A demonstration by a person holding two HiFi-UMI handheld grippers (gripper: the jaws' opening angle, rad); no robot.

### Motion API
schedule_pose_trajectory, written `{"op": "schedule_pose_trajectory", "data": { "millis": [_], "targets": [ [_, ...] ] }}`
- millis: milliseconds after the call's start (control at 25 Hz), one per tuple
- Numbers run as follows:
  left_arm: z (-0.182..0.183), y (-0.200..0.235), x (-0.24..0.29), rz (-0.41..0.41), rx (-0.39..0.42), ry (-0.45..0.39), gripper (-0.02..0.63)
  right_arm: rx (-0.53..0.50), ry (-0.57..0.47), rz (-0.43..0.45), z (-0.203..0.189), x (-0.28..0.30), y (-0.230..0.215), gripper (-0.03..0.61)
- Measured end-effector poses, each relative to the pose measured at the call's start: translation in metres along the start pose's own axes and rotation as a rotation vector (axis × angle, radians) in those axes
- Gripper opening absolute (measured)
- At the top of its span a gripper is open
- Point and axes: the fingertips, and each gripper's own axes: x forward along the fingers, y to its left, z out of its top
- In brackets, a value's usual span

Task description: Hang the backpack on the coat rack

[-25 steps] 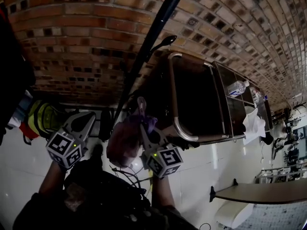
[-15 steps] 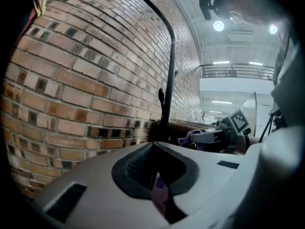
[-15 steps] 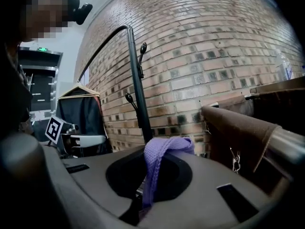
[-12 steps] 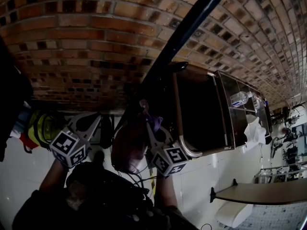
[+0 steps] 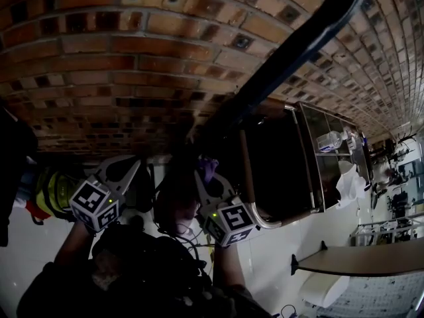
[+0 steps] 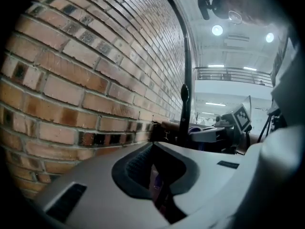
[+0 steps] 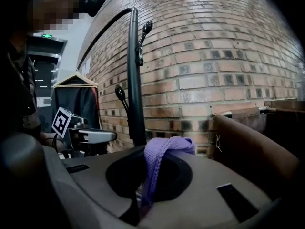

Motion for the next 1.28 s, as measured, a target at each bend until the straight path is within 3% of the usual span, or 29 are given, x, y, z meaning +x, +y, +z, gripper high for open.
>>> {"op": "schedule_pose_trajectory", "data": {
  "millis": [360,920,1280],
  "targets": [
    [-0.005,0.010,0.011,0.003,-0.013,0.019,0.035,-0.068,0.086,0.078,-0.028,0.019,0.031,0.015],
    [-0.023,-0.027,0.002,0.081,-0.011,0.047,0.035,0.068,0.142,0.190,-0.092,0.010,0.037,0.015],
    [-0.024,-0.058,-0.006,0.116,-0.009,0.050,0.035,0.093,0.123,0.162,-0.106,0.001,0.026,0.031]
  ]
}}
